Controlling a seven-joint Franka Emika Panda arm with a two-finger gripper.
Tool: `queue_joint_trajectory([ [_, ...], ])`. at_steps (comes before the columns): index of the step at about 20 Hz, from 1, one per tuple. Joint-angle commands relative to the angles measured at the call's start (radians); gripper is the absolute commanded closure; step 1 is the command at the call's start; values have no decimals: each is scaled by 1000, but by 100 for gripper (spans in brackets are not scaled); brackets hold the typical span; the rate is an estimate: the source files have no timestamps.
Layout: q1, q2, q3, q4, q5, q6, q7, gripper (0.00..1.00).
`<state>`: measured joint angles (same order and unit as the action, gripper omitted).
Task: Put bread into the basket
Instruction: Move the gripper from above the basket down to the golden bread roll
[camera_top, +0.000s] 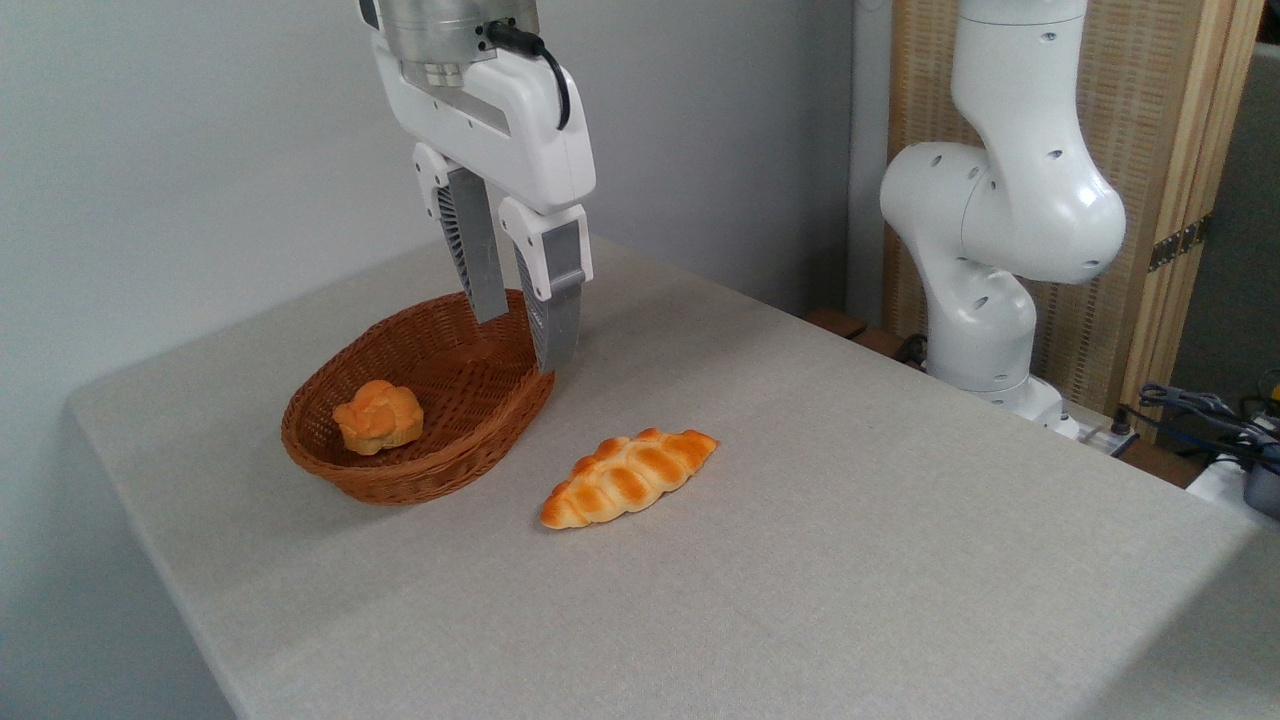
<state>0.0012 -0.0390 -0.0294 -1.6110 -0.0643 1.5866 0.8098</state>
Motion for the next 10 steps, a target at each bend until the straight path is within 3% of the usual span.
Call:
queue_joint_trajectory([
  [1, 3, 7, -3, 11, 0, -11, 2, 0],
  [7, 3, 2, -3, -7, 0, -10, 2, 0],
  [10, 3, -31, -4, -73, 0, 1, 5, 0],
])
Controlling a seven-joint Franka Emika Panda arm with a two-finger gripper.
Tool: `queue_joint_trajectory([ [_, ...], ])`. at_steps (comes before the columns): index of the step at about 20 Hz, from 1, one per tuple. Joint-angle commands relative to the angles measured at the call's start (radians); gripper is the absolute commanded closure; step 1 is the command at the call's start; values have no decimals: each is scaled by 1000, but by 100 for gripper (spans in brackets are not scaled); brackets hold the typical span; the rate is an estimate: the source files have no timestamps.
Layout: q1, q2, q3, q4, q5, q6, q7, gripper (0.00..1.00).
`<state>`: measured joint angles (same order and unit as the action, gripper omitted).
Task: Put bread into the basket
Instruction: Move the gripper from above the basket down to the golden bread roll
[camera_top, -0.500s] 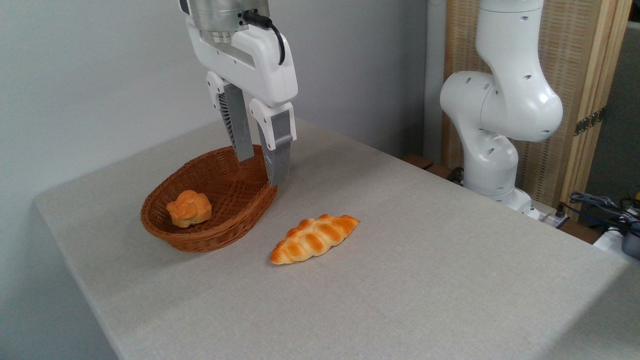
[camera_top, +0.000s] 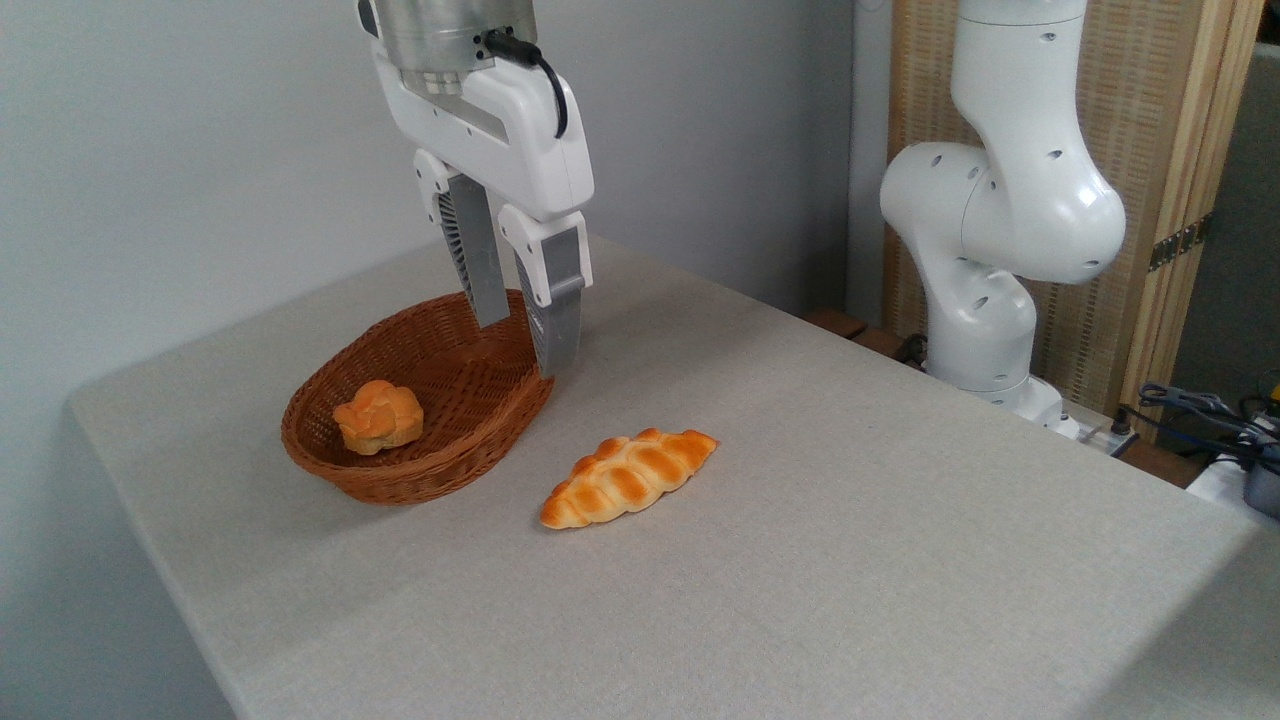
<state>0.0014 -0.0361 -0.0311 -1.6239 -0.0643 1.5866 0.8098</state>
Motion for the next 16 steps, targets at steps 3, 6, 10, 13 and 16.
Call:
queue_joint_trajectory([
  [3, 0, -120, -15, -219, 0, 90, 9, 0],
  [6, -3, -206, -16, -426, 12, 223, 40, 0],
  [10, -12, -197, -44, -577, 15, 280, 39, 0],
  [13, -12, -168, -85, -597, 0, 293, 34, 0],
  [16, -12, -139, -89, -600, -18, 311, 34, 0],
])
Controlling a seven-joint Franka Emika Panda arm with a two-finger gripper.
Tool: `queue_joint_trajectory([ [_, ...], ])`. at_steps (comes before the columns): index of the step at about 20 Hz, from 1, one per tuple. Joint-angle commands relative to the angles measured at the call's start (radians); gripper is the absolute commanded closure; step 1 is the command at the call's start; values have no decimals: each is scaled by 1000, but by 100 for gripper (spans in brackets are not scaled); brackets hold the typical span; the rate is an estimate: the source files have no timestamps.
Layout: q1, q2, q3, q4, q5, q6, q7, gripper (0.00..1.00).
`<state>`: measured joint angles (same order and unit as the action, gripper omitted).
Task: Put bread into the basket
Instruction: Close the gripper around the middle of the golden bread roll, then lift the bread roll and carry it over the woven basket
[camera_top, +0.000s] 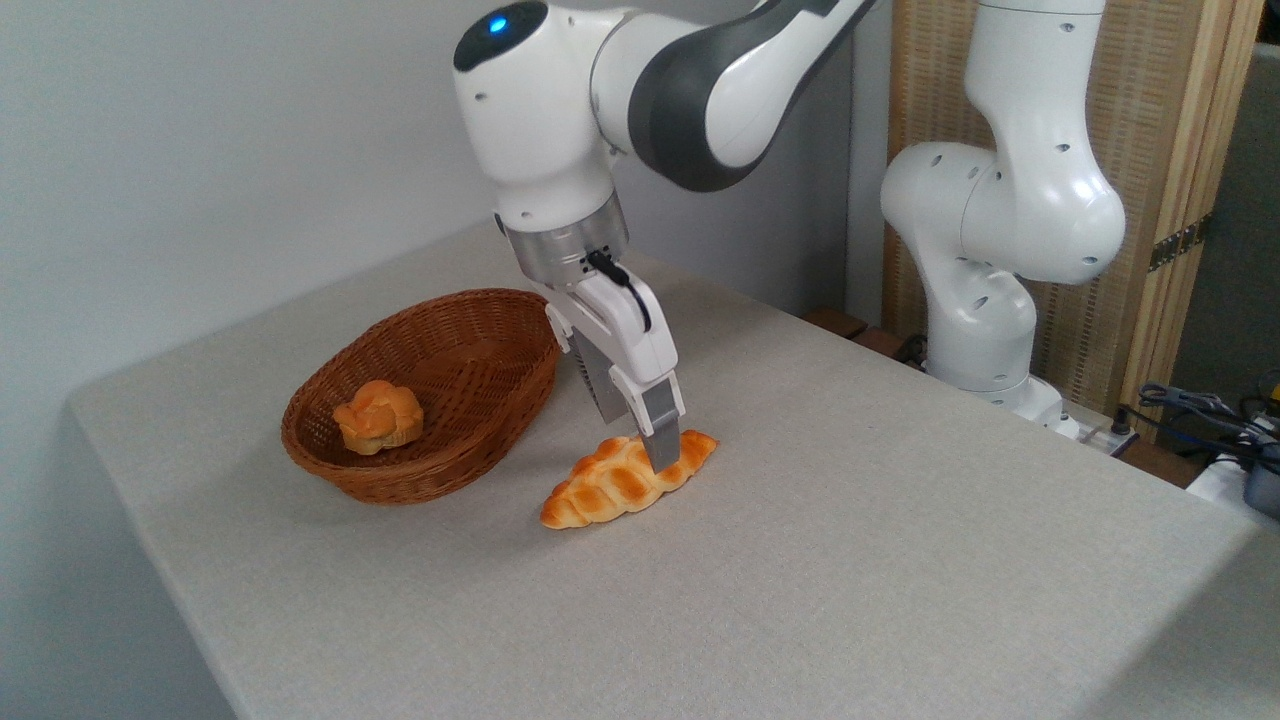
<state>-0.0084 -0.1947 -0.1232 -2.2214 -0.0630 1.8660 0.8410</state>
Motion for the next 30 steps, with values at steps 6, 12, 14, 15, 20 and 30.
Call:
queue_joint_trajectory([
  [6, -2, 41, -24, -38, -15, 94, 6, 0],
  [12, -2, 69, -44, -49, -9, 137, 15, 58],
  [14, -2, 72, -44, -49, 0, 137, 15, 72],
  [15, -1, 74, -44, -47, 0, 136, 15, 72],
  [20, -1, 75, -44, -47, 0, 136, 17, 72],
  [30, 11, 80, -44, 314, -26, -235, 7, 71],
])
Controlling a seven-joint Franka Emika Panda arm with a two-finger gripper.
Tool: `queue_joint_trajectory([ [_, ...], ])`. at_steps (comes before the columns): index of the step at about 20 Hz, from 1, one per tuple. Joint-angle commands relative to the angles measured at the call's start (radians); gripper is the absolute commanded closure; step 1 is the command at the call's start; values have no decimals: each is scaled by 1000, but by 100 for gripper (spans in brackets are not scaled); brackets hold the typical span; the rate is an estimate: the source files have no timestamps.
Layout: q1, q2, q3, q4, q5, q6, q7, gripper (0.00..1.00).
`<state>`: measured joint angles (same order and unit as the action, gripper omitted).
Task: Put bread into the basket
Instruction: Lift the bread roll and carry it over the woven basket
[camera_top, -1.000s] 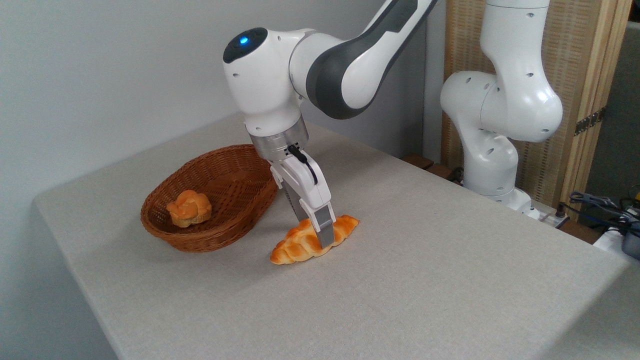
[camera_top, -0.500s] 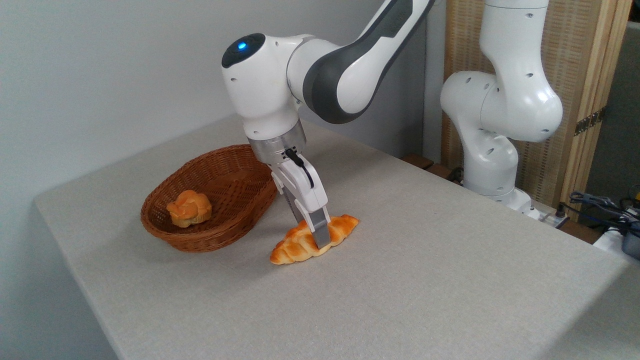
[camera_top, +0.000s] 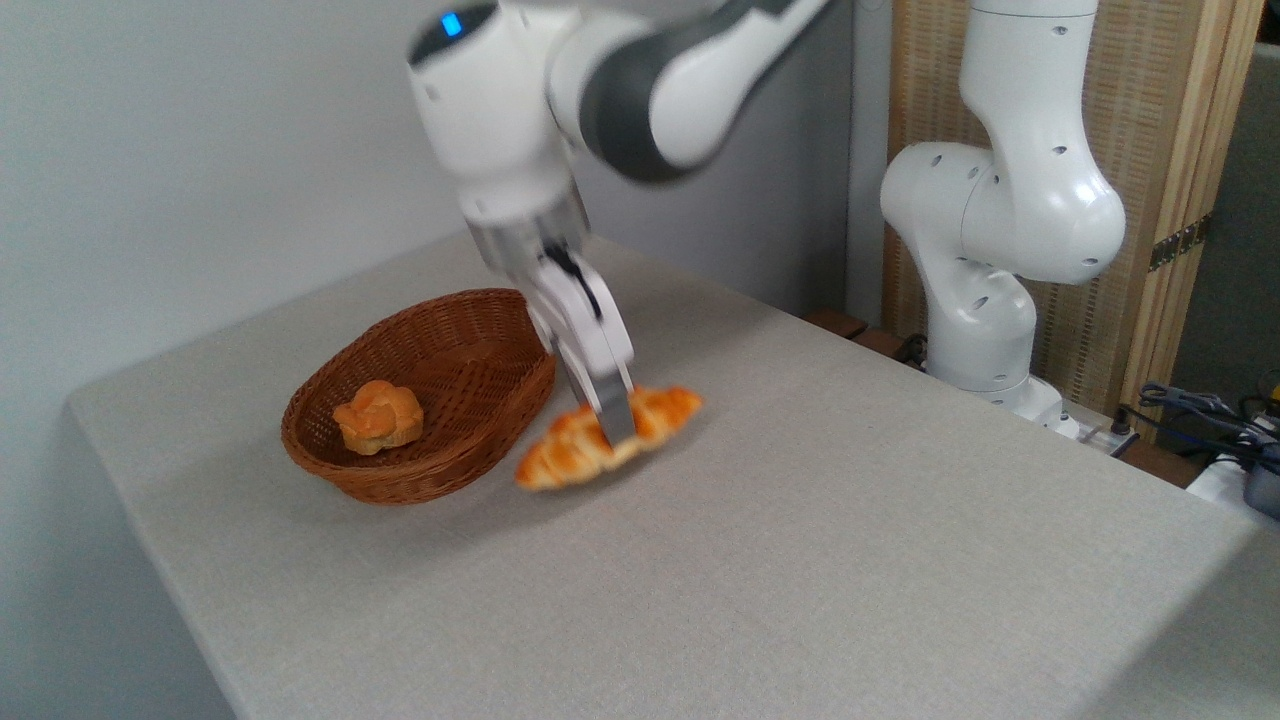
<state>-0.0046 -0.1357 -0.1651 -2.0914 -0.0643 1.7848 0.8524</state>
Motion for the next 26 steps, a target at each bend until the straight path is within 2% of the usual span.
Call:
queue_joint_trajectory([
  [1, 8, 22, -4, 224, -50, -165, -33, 71],
  [3, 8, 50, -8, 287, -103, -160, -110, 71],
  [4, 6, 71, -34, 315, -123, -156, -149, 70],
  [6, 5, 116, -115, 329, -127, -107, -275, 62],
  [7, 3, 126, -155, 323, -124, -53, -338, 55],
  [9, 3, 171, -229, 317, -117, 7, -429, 29],
  [11, -1, 203, -244, 315, -115, 30, -452, 21],
  [13, -9, 219, -267, 301, -114, 33, -454, 0],
  [26, -12, 229, -269, 297, -109, 35, -454, 0],
])
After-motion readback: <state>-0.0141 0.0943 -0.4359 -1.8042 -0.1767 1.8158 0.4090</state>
